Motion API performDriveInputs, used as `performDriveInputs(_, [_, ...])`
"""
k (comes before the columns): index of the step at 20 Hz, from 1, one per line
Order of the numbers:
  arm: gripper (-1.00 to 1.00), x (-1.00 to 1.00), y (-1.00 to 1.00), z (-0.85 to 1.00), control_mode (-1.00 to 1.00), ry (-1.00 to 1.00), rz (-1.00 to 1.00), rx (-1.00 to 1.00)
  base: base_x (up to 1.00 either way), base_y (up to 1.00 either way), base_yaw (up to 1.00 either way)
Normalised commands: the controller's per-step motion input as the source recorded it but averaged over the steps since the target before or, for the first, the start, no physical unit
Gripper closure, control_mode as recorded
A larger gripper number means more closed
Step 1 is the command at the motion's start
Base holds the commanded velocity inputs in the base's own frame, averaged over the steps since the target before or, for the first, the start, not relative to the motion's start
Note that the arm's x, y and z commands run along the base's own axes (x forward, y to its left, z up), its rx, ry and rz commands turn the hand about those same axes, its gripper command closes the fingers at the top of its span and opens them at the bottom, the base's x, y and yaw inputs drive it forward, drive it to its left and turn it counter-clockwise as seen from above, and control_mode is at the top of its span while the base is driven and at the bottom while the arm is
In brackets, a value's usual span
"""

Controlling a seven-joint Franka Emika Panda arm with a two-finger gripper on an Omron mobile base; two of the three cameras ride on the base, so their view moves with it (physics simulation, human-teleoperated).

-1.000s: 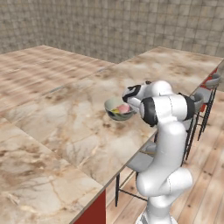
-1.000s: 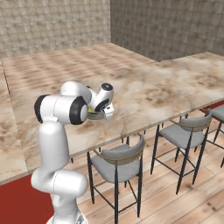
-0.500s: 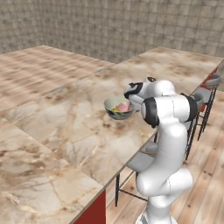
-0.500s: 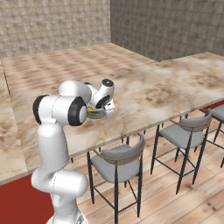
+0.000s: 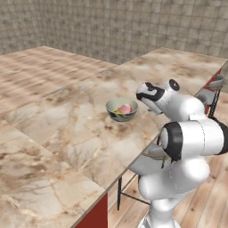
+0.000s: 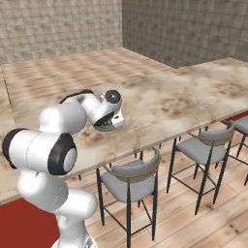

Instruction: The microwave is finished heating the steak and lemon. Take the bowl containing the food and place it on the dining counter.

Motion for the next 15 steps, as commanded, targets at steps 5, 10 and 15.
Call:
performDriveInputs(5, [-1.0, -1.0, 0.0, 0.84, -1.0, -0.35, 0.04, -0.01, 0.0, 0.0, 0.0])
performDriveInputs(10, [-1.0, -1.0, 0.04, 0.88, -1.0, -0.31, 0.11, -0.08, 0.0, 0.0, 0.0])
performDriveInputs(15, [-1.0, -1.0, 0.41, 0.98, -1.0, -0.15, 0.24, -0.22, 0.0, 0.0, 0.0])
